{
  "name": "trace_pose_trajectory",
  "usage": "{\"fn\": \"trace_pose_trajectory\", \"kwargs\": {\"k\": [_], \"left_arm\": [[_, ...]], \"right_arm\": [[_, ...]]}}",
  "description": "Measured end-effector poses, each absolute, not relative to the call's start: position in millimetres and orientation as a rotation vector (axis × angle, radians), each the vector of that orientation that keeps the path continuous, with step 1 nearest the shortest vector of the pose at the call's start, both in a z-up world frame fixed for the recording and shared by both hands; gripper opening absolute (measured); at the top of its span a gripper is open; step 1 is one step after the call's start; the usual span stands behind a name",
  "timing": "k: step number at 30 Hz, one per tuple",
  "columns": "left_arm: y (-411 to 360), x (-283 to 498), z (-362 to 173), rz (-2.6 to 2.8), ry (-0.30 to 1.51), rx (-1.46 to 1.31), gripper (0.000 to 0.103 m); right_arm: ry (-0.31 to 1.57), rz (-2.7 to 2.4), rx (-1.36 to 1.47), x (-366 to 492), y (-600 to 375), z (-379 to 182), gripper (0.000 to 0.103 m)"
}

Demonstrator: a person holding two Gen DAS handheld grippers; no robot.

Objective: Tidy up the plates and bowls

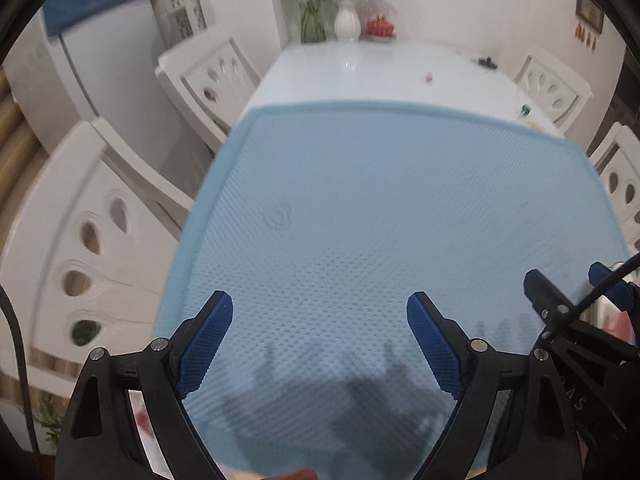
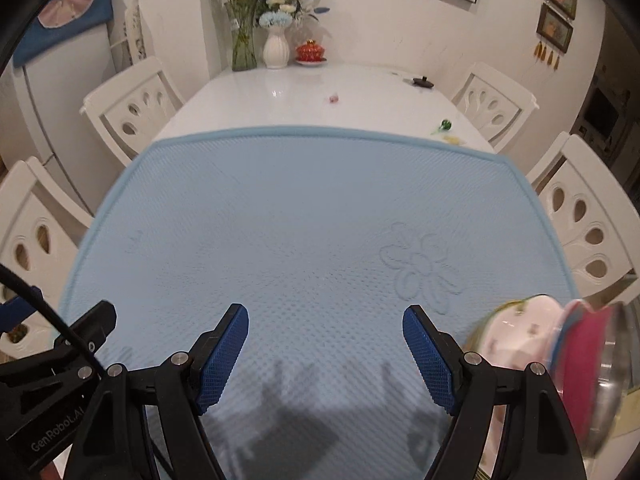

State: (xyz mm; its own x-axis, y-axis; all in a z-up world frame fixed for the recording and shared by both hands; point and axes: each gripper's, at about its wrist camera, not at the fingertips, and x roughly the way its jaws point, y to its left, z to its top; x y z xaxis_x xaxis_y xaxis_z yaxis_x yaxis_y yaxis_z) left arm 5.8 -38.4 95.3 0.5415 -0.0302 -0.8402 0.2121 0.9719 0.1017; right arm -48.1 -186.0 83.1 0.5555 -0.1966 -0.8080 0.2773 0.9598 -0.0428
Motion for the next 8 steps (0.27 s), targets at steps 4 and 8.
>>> {"fn": "trace_pose_trajectory", "kwargs": {"k": [4, 8], "left_arm": [[-37, 19, 68, -0.138, 0.981, 0.202, 0.088], [-37, 33, 50, -0.155, 1.011, 0.183, 0.088]], "right_arm": [[0.970, -0.278, 0.119, -27, -190, 53, 0.078], [0.990, -0.282, 0.110, -16, -190, 32, 0.078]]}}
